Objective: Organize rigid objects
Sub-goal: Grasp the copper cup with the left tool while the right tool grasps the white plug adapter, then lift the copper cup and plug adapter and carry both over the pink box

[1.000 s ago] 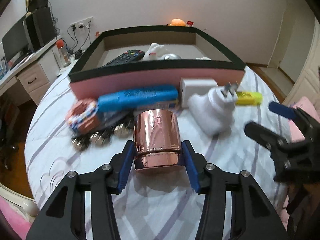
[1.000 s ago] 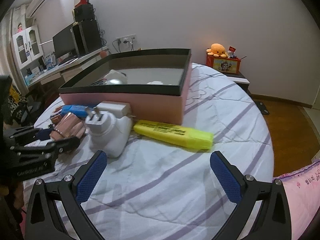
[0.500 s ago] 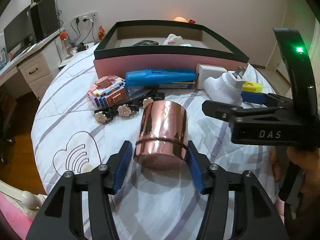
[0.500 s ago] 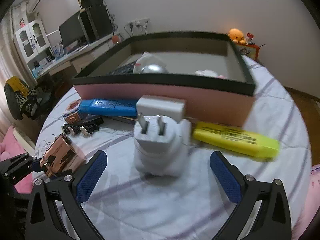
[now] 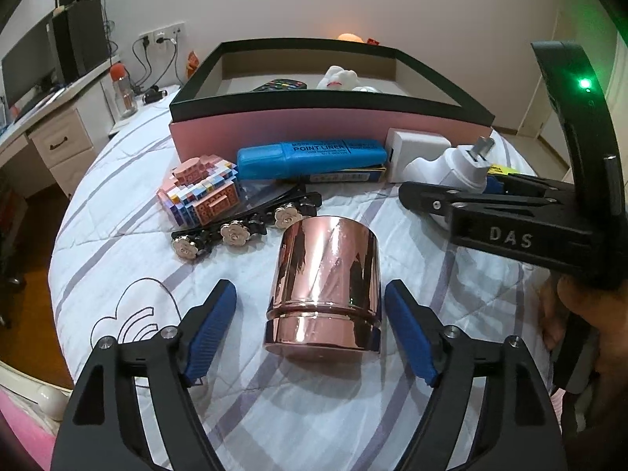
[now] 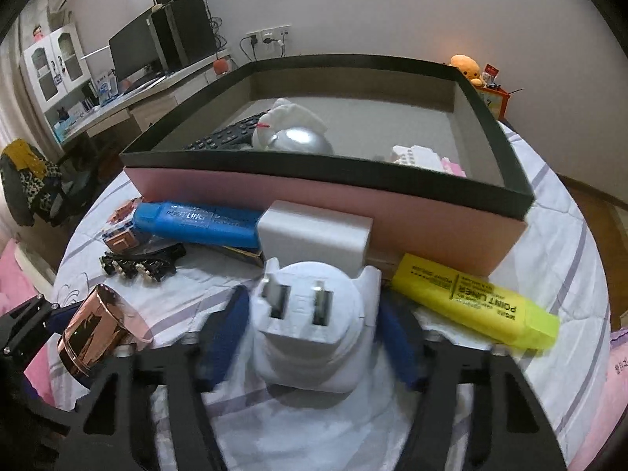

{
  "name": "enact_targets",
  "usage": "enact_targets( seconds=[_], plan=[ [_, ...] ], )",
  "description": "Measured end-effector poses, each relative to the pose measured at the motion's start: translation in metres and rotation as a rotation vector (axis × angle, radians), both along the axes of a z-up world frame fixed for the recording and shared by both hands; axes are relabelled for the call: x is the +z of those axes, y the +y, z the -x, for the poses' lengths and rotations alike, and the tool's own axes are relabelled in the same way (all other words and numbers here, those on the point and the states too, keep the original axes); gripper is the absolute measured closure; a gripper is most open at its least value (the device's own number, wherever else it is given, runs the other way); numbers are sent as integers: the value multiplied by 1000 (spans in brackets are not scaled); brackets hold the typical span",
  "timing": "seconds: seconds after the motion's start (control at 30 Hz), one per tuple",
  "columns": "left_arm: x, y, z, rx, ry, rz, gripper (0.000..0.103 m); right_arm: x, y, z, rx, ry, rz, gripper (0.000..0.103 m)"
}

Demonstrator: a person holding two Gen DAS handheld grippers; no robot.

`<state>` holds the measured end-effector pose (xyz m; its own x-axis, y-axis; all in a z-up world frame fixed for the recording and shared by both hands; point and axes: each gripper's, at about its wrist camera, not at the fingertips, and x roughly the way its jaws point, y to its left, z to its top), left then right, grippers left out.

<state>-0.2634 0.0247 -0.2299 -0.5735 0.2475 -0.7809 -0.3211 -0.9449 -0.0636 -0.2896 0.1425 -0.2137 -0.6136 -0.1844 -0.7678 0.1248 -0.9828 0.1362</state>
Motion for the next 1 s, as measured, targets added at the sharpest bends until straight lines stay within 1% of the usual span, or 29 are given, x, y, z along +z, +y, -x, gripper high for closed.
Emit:
enact_targets(
  seconds=[0.07,0.23,0.4,0.53,0.6,0.63,0.67,0.73,0.77,0.8,0.87,0.9,0.93,1.0],
  plan=[
    [0,1,0,4,-1,6,21,0,4,-2,7,0,17,46],
    [0,2,-2,7,-3,25,17,2,9,-13,28,1,6,46],
    [-1,3,-3,16,1,43,15,5,19,-29,35,-9,-20,46],
    [-4,8,-1,18,6,62,8,8,25,-42,38,-9,-35,47],
    [-4,8,-1,21,18,60,8,8,25,-46,40,-6,-48,47],
    [-4,8,-1,22,27,57,10,6,26,-47,37,-6,-52,47],
    [-4,7,-2,26,42,51,17,4,27,-47,34,-8,-50,47],
    [-5,7,-1,22,51,54,22,2,28,-49,29,6,-43,48],
    [-4,6,-2,20,58,52,27,2,27,-49,29,9,-49,48],
    [-4,7,-1,13,57,52,29,2,26,-48,29,13,-56,48],
    [-3,8,-3,-1,67,50,44,1,26,-47,22,22,-51,47],
    [-2,8,-4,-7,73,49,48,1,26,-47,19,28,-50,47],
    [-2,9,-4,-10,74,46,55,1,25,-47,16,31,-49,47],
    [-1,10,-4,-17,77,52,55,0,25,-47,16,39,-51,47]
  ],
)
